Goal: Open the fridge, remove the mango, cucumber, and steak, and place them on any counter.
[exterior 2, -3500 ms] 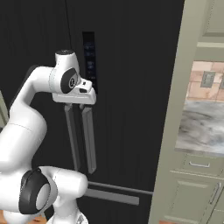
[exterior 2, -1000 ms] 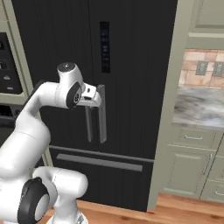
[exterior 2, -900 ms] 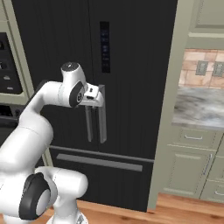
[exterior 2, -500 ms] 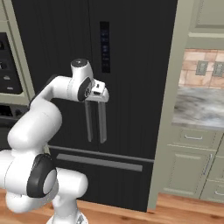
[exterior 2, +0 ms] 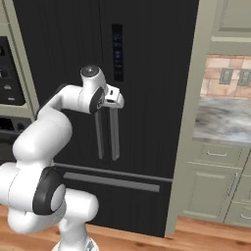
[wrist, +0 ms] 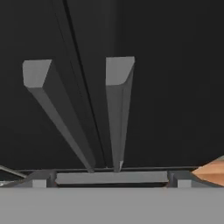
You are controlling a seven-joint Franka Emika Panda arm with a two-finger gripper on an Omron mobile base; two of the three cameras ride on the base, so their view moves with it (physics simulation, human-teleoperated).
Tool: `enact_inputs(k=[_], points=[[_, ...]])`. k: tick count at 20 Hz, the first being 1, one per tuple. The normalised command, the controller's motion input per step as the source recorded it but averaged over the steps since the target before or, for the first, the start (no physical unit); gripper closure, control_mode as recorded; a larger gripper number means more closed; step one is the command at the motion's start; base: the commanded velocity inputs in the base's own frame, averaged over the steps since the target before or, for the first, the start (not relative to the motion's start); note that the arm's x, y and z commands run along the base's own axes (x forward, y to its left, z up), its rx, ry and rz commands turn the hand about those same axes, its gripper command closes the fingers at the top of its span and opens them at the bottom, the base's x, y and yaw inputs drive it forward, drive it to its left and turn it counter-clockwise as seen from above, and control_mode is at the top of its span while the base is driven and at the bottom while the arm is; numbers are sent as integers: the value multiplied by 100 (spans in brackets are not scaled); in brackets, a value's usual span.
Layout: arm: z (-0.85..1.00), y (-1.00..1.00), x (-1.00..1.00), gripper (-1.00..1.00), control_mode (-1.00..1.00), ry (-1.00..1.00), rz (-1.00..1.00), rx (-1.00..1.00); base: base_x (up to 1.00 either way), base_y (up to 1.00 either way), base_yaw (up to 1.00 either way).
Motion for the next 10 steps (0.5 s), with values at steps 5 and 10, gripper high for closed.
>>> enact_inputs(k=[5,10], points=[[-4,-1,9,-100,-100,-20,-5,0,0,0,0],[-10,0,21,-100,-100,-5,-4,0,0,0,0]])
